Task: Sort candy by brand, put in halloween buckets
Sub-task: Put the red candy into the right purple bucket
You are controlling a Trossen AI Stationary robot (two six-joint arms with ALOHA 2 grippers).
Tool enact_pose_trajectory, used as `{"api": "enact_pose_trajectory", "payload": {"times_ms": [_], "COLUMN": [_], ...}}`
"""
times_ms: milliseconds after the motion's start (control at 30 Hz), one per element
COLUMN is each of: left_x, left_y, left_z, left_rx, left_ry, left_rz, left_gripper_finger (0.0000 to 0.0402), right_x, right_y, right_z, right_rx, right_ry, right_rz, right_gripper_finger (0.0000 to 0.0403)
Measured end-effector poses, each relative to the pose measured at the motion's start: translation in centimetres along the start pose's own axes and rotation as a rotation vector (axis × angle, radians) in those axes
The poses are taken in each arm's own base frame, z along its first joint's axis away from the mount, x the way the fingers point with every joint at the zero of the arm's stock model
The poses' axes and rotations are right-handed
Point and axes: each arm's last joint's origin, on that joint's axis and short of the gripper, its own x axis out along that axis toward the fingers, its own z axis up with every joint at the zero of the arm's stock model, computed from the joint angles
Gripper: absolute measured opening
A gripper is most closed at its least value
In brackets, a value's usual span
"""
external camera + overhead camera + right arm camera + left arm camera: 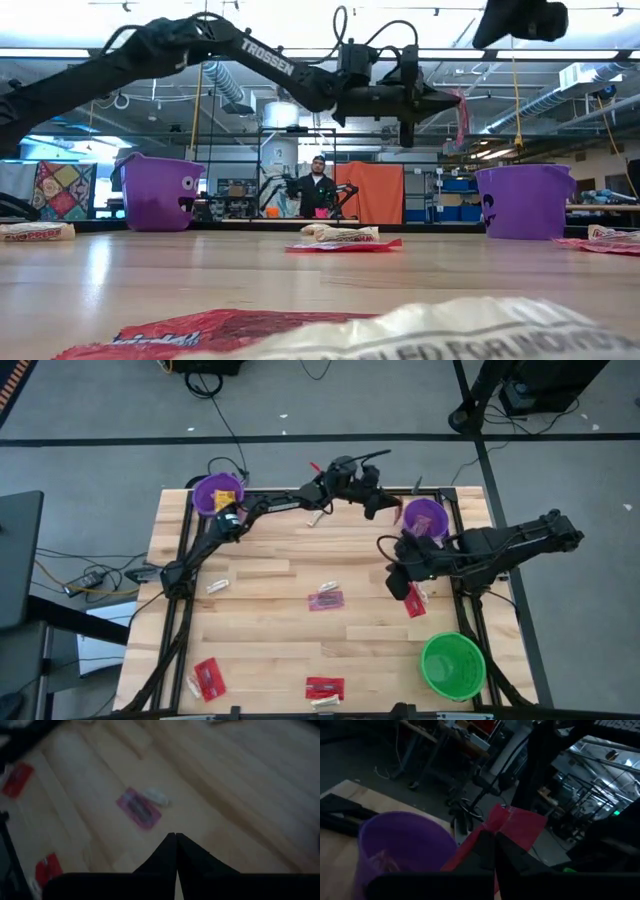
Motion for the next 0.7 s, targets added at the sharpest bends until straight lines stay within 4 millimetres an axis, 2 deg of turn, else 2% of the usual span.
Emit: {"api": "enact_pose_trajectory", "payload": {"times_ms": [200,433,600,700], "left_x": [1.4,2.2,2.9,3.4], "left_y": [-0.4,-1.5,-2.1,-1.6], "left_z": [-0.6,-0.5,-1.1,-2.0], "left_rx": [0.007,0.133,0.191,0.218], "left_ry": [-0.01,-0.117,-0.136,-0.165], "left_rz": [-0.12,-0.092,-0.056,0.006], "left_gripper_finger": [0.0003,0.0003,0.0003,0.0003], "right_x": [-1.3,-3.4,-5.8,-7.2], "right_y": [-0.7,-1.6,-2.3,-2.9], "right_z": [0.3,0.4,1.2,1.8], "right_rx": [0.065,0.147,0.179,0.17], "right_ry": [-0.057,-0.099,-0.256,-0.383], "right_rz": [0.007,0.101,0.213,0.244], "right_gripper_finger": [0.0018,0.0018,0.0018,0.0018]}}
